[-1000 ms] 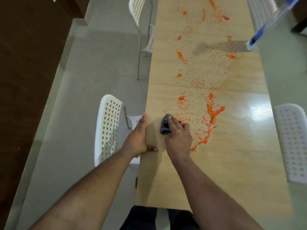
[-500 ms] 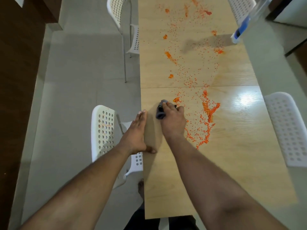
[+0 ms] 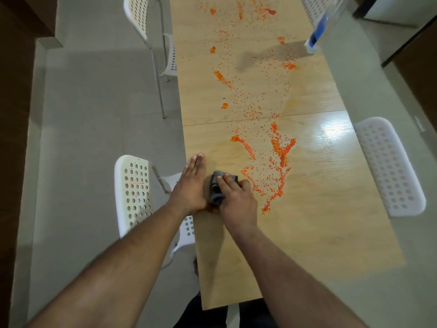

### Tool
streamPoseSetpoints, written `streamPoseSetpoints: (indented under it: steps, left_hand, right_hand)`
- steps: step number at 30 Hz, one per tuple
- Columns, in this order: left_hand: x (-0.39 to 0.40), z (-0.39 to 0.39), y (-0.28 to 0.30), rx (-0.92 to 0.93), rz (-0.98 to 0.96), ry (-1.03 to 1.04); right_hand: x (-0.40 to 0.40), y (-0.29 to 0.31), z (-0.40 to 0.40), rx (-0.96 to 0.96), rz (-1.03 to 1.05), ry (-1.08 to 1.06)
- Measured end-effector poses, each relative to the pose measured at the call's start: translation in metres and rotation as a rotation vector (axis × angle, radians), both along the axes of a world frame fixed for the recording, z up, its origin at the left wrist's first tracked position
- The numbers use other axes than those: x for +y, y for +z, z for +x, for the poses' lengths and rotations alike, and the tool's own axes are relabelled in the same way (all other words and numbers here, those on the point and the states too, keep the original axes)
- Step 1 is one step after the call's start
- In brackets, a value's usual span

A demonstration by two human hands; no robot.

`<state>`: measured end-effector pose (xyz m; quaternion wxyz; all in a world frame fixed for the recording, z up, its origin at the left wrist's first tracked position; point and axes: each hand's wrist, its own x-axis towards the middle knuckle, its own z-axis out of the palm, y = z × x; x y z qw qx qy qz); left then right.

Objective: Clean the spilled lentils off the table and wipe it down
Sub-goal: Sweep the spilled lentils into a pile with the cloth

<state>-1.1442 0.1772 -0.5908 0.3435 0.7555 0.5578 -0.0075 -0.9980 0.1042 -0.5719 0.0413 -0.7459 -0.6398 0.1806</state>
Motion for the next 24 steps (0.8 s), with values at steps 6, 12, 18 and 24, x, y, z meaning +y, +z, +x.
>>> streamPoseSetpoints:
  steps: [6, 12, 18, 24]
  left_hand:
    - [-0.001, 0.005, -0.002, 0.017, -0.02, 0.017]
    - [-0.008, 0.021, 0.004, 0.017, -0.047, -0.001]
    - [-0.019, 0.033, 0.009, 0.006, -0.033, -0.039]
    - [-0.031, 0.044, 0.0, 0.008, 0.001, -0.055]
  right_hand:
    - [0.063, -0.003, 0.04, -0.091, -0.004, -0.149]
    - [0.091, 0.018, 0.075, 0.048, 0.089, -0.2]
    - [0.012, 0.019, 0.054, 0.019, 0.145, -0.055]
    - [-0.057, -0.007, 0.059, -0.027, 0.052, 0.061]
